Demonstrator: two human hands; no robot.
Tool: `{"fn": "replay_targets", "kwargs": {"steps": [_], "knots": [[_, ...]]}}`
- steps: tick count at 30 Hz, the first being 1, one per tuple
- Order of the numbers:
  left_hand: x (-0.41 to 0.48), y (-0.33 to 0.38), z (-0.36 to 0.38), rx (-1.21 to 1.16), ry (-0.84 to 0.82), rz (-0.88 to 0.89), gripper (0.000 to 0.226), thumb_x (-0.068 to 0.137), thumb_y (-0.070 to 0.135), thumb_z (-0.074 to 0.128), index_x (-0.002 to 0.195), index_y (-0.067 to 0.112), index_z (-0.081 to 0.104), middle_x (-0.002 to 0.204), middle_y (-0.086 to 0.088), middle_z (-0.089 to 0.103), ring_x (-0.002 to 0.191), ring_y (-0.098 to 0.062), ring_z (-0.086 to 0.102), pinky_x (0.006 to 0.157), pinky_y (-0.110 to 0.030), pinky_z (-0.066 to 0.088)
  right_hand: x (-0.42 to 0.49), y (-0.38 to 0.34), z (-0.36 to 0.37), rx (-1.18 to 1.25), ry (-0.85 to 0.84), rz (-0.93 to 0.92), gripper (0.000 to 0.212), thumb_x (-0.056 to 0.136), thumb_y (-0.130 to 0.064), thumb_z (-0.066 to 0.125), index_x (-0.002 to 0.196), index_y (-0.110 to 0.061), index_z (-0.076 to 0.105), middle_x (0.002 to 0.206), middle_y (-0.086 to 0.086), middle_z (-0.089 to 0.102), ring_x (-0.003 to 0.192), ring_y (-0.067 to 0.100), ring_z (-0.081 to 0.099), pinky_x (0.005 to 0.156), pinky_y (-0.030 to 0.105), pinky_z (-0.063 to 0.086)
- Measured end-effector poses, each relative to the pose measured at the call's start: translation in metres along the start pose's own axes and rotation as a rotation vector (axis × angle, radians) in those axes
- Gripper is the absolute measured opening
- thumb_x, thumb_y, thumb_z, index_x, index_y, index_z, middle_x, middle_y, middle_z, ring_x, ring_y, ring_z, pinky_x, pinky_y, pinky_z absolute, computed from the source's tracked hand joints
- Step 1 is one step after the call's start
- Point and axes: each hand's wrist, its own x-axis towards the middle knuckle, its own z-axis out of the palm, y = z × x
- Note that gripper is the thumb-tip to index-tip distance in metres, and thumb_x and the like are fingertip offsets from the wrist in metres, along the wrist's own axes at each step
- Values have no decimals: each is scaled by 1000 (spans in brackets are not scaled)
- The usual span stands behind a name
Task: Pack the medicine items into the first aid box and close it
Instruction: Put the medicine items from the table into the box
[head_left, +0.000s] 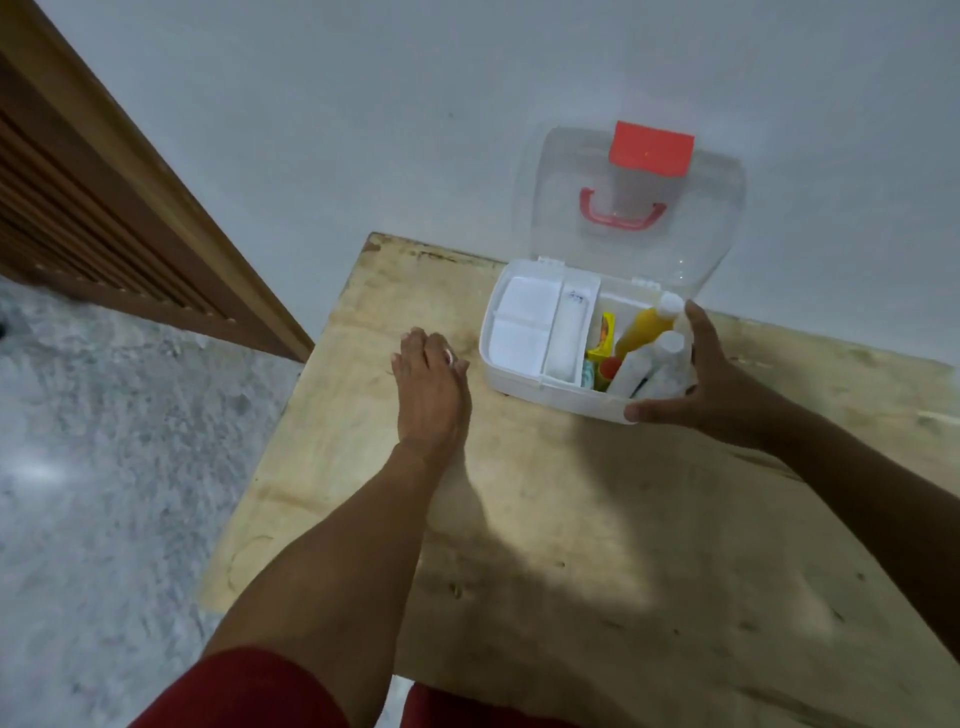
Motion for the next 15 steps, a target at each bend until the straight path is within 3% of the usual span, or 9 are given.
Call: {"fn": "replay_targets", "kwargs": {"steps": [3,6,7,10,12,13,15], "knots": [[-1,5,-6,-192,38,2,14,100,13,48,108,3,53,121,-16,52,127,-34,43,107,-52,32,0,2,-1,23,-10,8,133,70,-21,89,155,-32,-13,151,-11,22,127,10,32,97,30,40],[-3,21,-32,-393,150,-88,13,100,14,51,110,5,51,105,13,48,102,0,52,81,-24,44,0,3,-1,47,-18,-11,133,71,-19,89,155,-31,-13,154,-9,21,126,6,30,95,28,40],[-2,28,-44,-430,153,-159,17,101,18,49,114,8,49,102,17,47,98,1,54,74,-16,43,-1,4,-1,45,-16,-19,133,71,-20,89,155,-31,-13,155,-9,21,127,5,29,97,28,39],[-3,32,-60,-448,68,-217,34,98,33,51,126,15,51,119,2,50,99,-18,61,84,-23,46,0,6,-2,72,-17,-24,132,70,-21,90,155,-32,-11,144,-18,20,130,3,28,100,25,35],[-10,31,-66,-395,56,-137,39,95,30,58,131,15,53,128,-3,45,94,-13,57,88,-25,43,-2,6,-3,88,-34,-30,132,70,-24,91,155,-32,-10,148,-17,21,132,4,29,100,20,33],[-13,33,-70,-378,81,-115,39,95,26,59,132,14,53,127,-4,48,93,-9,54,86,-22,40,-3,6,-3,97,-32,-36,130,71,-22,90,155,-29,-9,146,-16,24,129,4,31,94,11,35],[-17,38,-78,-358,141,-84,35,96,18,58,130,15,55,121,-2,57,94,-3,51,83,-16,37,-6,4,-3,122,-20,-46,122,75,-11,87,155,-23,-4,133,-15,27,120,2,32,70,-5,37]]}}
